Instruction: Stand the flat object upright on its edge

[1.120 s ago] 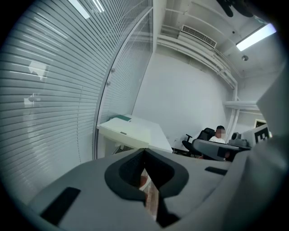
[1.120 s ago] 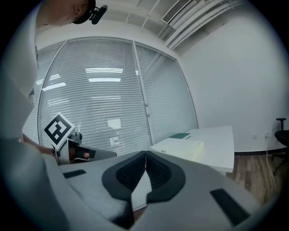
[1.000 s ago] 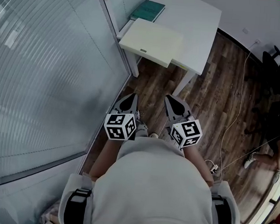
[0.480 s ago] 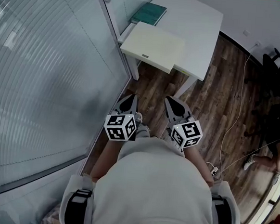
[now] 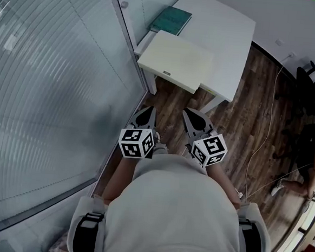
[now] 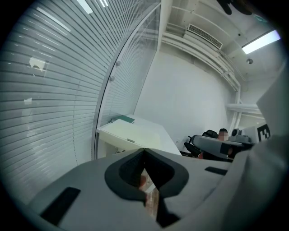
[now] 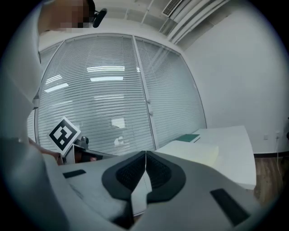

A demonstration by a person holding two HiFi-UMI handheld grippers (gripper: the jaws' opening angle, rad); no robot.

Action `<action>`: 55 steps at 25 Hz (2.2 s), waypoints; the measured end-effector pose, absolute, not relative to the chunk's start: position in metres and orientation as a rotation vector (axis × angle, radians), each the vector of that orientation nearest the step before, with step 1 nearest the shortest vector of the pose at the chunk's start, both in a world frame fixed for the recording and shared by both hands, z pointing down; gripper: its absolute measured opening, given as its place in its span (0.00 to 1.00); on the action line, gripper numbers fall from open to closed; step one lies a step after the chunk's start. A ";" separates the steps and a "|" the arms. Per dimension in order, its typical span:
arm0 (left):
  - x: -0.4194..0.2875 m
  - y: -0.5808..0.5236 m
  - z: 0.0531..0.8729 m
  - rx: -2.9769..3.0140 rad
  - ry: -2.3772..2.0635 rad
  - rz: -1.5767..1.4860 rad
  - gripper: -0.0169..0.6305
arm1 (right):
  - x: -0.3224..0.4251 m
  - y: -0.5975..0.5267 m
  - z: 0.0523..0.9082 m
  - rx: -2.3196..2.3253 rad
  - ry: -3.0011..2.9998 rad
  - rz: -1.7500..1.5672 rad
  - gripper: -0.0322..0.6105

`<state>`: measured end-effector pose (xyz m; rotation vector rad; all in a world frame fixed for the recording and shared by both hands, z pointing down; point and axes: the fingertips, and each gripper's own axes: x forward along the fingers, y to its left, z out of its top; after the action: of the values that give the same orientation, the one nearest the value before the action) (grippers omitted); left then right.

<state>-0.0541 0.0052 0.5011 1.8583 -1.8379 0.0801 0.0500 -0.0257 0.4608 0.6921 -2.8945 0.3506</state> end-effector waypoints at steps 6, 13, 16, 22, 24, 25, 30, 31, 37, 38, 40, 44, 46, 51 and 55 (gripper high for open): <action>-0.074 -0.025 0.502 1.875 -1.815 0.079 0.06 | 0.027 -0.051 0.455 0.684 -2.897 0.333 0.08; -0.094 -0.056 0.500 1.907 -1.764 0.073 0.06 | 0.010 -0.078 0.451 0.742 -2.880 0.344 0.08; -0.103 -0.068 0.503 1.924 -1.738 0.082 0.06 | 0.001 -0.090 0.450 0.778 -2.875 0.351 0.08; -0.119 -0.092 0.510 1.941 -1.695 0.067 0.06 | -0.012 -0.110 0.453 0.843 -2.861 0.350 0.08; -0.123 -0.098 0.511 1.954 -1.676 0.069 0.06 | -0.015 -0.115 0.454 0.869 -2.856 0.350 0.08; -0.124 -0.100 0.510 1.958 -1.669 0.074 0.06 | -0.017 -0.117 0.452 0.881 -2.853 0.351 0.08; -0.129 -0.109 0.511 1.958 -1.643 0.103 0.06 | -0.020 -0.124 0.447 0.919 -2.837 0.355 0.08; -0.130 -0.112 0.515 1.960 -1.635 0.102 0.06 | -0.021 -0.126 0.450 0.928 -2.834 0.354 0.08; -0.136 -0.122 0.529 1.955 -1.586 0.081 0.06 | -0.024 -0.136 0.457 0.976 -2.814 0.353 0.08; -0.137 -0.123 0.531 1.952 -1.575 0.079 0.06 | -0.026 -0.138 0.458 0.982 -2.810 0.355 0.08; -0.138 -0.125 0.536 1.945 -1.546 0.068 0.06 | -0.028 -0.140 0.460 0.991 -2.803 0.361 0.08; -0.141 -0.131 0.546 1.913 -1.476 0.011 0.06 | -0.033 -0.143 0.463 1.003 -2.791 0.371 0.08; -0.142 -0.134 0.551 1.885 -1.436 -0.038 0.06 | -0.035 -0.144 0.464 1.009 -2.785 0.373 0.08; -0.141 -0.140 0.565 1.818 -1.298 -0.165 0.28 | -0.036 -0.150 0.467 1.039 -2.767 0.381 0.08; -0.137 -0.143 0.578 1.734 -1.163 -0.289 0.40 | -0.036 -0.152 0.469 1.059 -2.756 0.390 0.08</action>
<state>-0.1375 -0.1427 0.5784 1.7344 -1.1632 -0.2887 -0.0362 -0.1519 0.4689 1.0593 -2.7556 0.3903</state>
